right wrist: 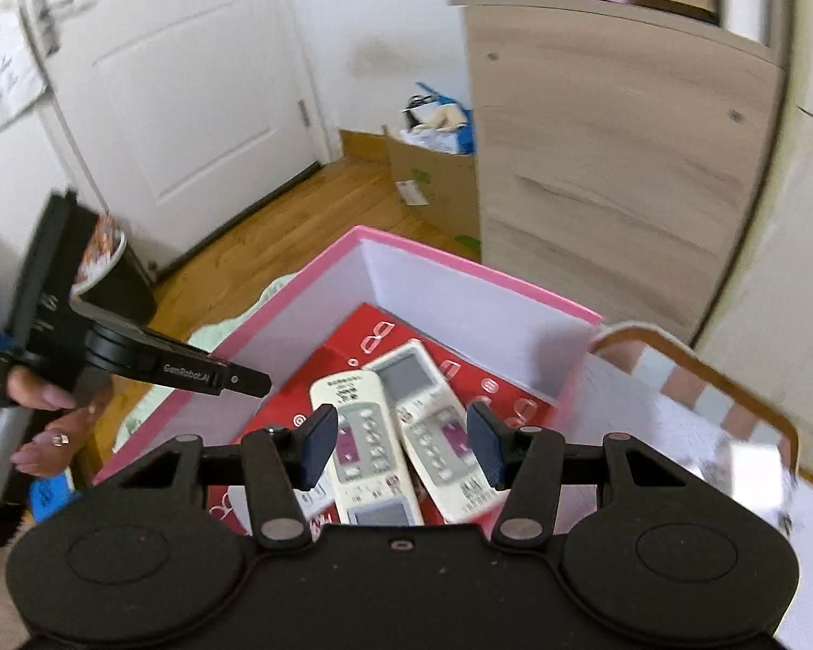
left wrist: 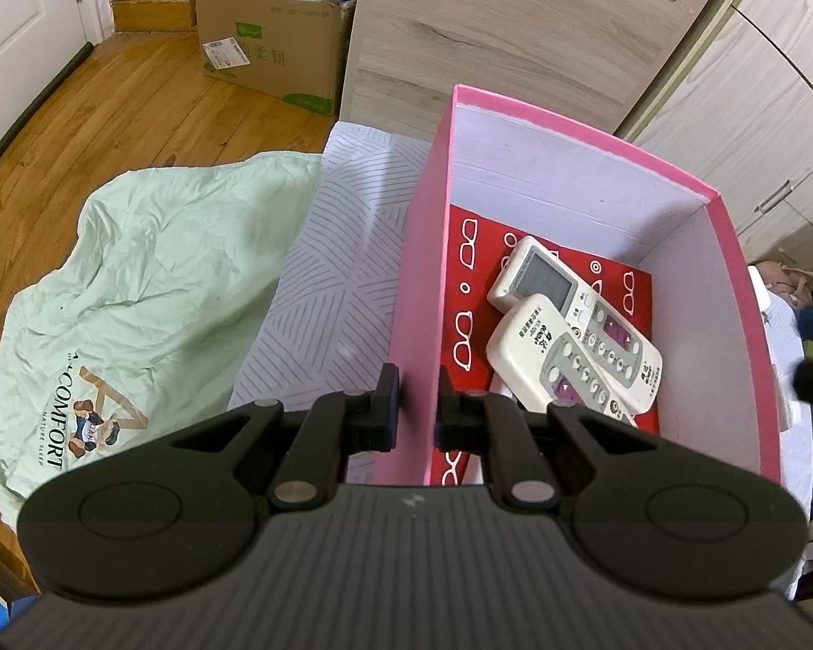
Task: Organize rigid objects
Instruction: 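Lower the cream remote into the box and open the right tool, then move the right tool back to the cream TCL remote on the table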
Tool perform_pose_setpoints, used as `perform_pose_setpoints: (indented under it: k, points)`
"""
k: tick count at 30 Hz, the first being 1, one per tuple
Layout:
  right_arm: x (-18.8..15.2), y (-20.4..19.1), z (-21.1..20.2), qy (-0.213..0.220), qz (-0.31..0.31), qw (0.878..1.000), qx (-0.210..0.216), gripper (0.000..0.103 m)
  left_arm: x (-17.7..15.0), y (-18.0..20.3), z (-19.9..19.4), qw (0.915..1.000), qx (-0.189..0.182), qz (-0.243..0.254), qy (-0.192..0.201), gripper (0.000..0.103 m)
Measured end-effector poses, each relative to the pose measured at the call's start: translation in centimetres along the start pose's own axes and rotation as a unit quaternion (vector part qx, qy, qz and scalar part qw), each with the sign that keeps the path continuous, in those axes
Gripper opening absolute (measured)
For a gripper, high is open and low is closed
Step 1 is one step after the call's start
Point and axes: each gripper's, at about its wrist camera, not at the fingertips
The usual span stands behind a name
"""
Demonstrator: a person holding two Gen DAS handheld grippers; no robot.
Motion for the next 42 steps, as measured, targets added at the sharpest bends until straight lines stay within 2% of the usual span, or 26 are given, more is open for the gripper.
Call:
perform_pose_setpoints:
  k: [4,7,11,16,19,23,31,38,40,42]
  points:
    - [-1.2,2.7,-2.3,0.011,0.043,0.999,-0.005,0.058,0.2,0.1,0.2,1.0000,0.006,-0.008,0.001,0.010]
    - [-2.3,4.8,-2.6,0.003,0.078,0.997,-0.014,0.058,0.2,0.5,0.0,0.9999,0.015,-0.004,0.004,0.009]
    - [-4.0,7.7,-1.5,-0.029,0.128,0.991,-0.020,0.058,0.6,0.7,-0.1,0.9998,0.018,-0.004,0.008,0.008]
    - [-6.2,10.3,2.0,-0.085,0.187,0.978,-0.034,0.058,0.7,0.8,-0.2,0.9998,0.018,0.005,0.007,0.008]
    - [-6.9,10.9,3.5,-0.108,0.197,0.973,-0.056,0.058,0.5,1.2,-0.4,0.9993,0.022,0.027,0.011,0.007]
    - [-6.9,11.4,5.1,-0.120,0.211,0.968,-0.065,0.059,0.3,1.6,-0.4,0.9981,0.027,0.054,0.016,0.006]
    - [-6.3,12.0,6.4,-0.100,0.230,0.965,-0.078,0.062,0.0,2.1,-0.4,0.9960,0.034,0.079,0.025,0.006]
    - [-5.8,11.8,8.1,-0.101,0.204,0.966,-0.123,0.067,-0.1,2.3,-0.4,0.9959,0.033,0.080,0.027,0.006]
    - [-6.0,11.8,8.7,-0.104,0.200,0.966,-0.123,0.072,0.0,2.2,-0.5,0.9960,0.032,0.079,0.028,0.006]
    - [-6.0,11.2,8.9,-0.105,0.177,0.970,-0.133,0.073,0.0,2.2,-0.6,0.9958,0.033,0.081,0.028,0.006]
Point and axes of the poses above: each gripper's, at about its wrist camera, not at the fingertips, and z roughly the way its jaws point, y to its right, x to its top, and after that the axes turned 3 degrees about x, right-handed
